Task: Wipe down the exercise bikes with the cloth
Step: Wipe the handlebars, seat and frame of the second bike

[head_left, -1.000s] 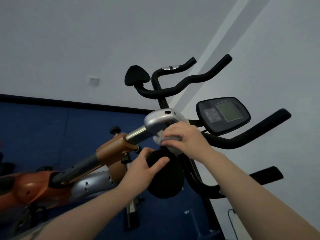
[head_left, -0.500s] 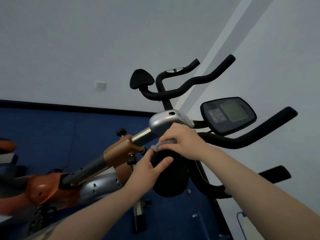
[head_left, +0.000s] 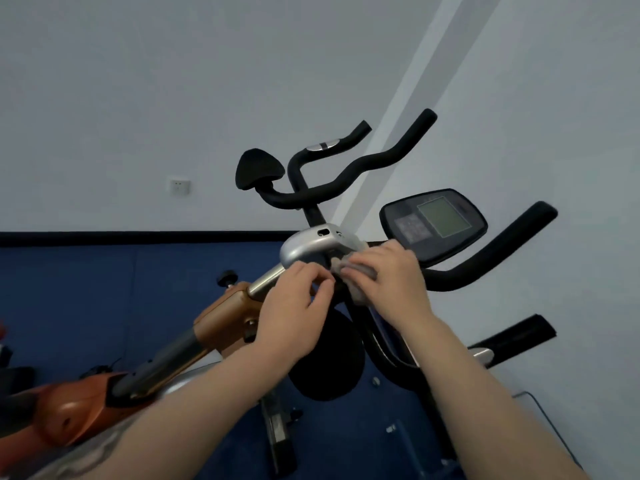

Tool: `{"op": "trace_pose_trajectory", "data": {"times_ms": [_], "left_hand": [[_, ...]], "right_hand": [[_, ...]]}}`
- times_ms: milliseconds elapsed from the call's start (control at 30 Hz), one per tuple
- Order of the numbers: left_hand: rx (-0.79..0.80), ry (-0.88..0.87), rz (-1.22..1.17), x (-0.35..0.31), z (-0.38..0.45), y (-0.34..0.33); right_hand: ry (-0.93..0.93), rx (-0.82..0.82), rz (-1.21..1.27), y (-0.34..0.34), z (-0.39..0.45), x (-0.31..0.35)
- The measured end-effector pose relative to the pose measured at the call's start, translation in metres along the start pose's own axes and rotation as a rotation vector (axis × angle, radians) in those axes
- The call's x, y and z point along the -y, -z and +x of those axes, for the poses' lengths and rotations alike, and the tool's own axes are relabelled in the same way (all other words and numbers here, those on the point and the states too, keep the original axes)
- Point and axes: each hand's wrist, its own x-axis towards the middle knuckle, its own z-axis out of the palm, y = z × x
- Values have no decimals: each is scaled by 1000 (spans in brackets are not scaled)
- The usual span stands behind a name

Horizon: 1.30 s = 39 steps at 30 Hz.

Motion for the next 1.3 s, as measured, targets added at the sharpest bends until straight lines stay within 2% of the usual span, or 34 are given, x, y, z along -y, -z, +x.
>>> {"op": "trace_pose_trajectory", "data": {"times_ms": [67,133,233,300,433,467,533,600,633,767,833,933,1067,1100,1200,1300], "left_hand": [[20,9,58,-7,6,-8],[16,-12,107,-14,13,-13],[17,-62,166,-23,18,-19],[8,-75,174,-25,15,-21],[-29,-80,212,-22,10,-23],[-36,-94,252,-22,10,-23],[-38,-118,323,-21,9,-24],[-19,-157,359,-19,9,-23],[-4,-182,372,-19,9,-22],[-36,-324,445,-14,4,-20],[-64,-360,454,-12,2,-22],[-91,-416,450,-8,1,-21],[-101,-484,434,-2,-3,-20],[-107,-485,436,-2,-3,-20],[-100,-493,439,0,-5,-19],[-41,-453,384,4,-10,-15]], "right_hand": [[-152,-92,-12,10,-3,-16],[-235,-160,-54,6,-7,-5],[-99,-130,-76,-6,-23,21],[-72,-121,-129,11,-21,4],[-510,-309,-63,33,-20,-27],[-515,-304,-75,28,-20,-19],[-364,-257,-76,14,-25,2],[-256,-221,-74,22,-28,-5],[-262,-213,-96,32,-27,-16],[-561,-348,-121,45,-26,-32],[-593,-404,-116,29,-24,-7],[-521,-268,-103,19,-30,5],[-647,-280,75,43,-50,-1],[-659,-237,78,42,-57,5],[-671,65,-20,22,-76,26],[-522,257,-308,23,-90,32]]}}
